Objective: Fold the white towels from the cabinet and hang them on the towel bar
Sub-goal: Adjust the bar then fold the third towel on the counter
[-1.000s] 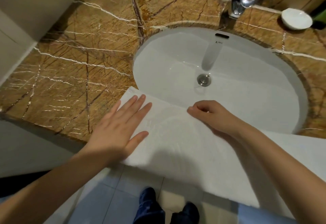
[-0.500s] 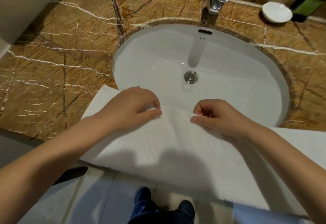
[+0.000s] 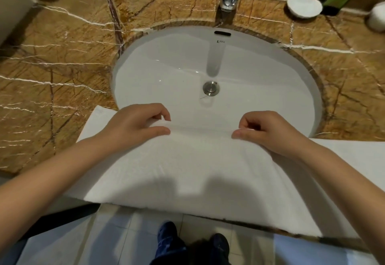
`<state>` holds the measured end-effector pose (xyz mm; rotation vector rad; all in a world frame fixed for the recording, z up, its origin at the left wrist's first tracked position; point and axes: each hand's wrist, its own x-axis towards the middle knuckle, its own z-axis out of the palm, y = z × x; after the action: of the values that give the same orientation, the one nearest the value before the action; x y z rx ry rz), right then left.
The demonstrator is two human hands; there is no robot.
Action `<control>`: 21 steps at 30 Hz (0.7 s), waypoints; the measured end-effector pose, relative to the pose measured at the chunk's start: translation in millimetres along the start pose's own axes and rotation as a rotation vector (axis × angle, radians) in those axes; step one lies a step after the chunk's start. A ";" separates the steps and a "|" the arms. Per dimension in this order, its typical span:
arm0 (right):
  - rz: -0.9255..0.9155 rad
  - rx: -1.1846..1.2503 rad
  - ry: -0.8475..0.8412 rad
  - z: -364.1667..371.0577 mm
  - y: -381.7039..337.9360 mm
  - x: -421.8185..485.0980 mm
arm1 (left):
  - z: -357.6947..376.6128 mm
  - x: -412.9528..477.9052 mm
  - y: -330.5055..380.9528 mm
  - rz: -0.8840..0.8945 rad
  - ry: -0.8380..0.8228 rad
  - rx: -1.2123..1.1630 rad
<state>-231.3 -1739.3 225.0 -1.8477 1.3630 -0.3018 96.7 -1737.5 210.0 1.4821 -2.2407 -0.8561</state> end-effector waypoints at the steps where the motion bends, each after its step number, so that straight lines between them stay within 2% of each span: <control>1: -0.003 0.009 -0.025 -1.7 1.8 -1.8 | -0.5 -0.8 -0.9 0.019 0.016 0.015; 5: -0.004 0.010 -0.042 -19.6 15.8 -16.8 | -2.1 -2.4 -4.6 0.052 0.061 0.015; 8: 0.022 0.050 0.041 -29.6 26.3 -27.6 | -1.8 -2.5 -5.4 0.040 0.066 0.030; 13: 0.032 -0.263 0.155 -16.4 32.3 -33.7 | -4.2 -5.0 -5.0 0.095 0.088 0.051; 21: -0.060 -0.344 0.241 -38.4 60.5 -60.9 | -18.6 -8.5 -22.5 0.162 0.146 0.311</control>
<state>-320.2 -1708.9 222.4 -2.1943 1.6039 -0.3461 126.8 -1741.8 210.5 1.4099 -2.4213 -0.3504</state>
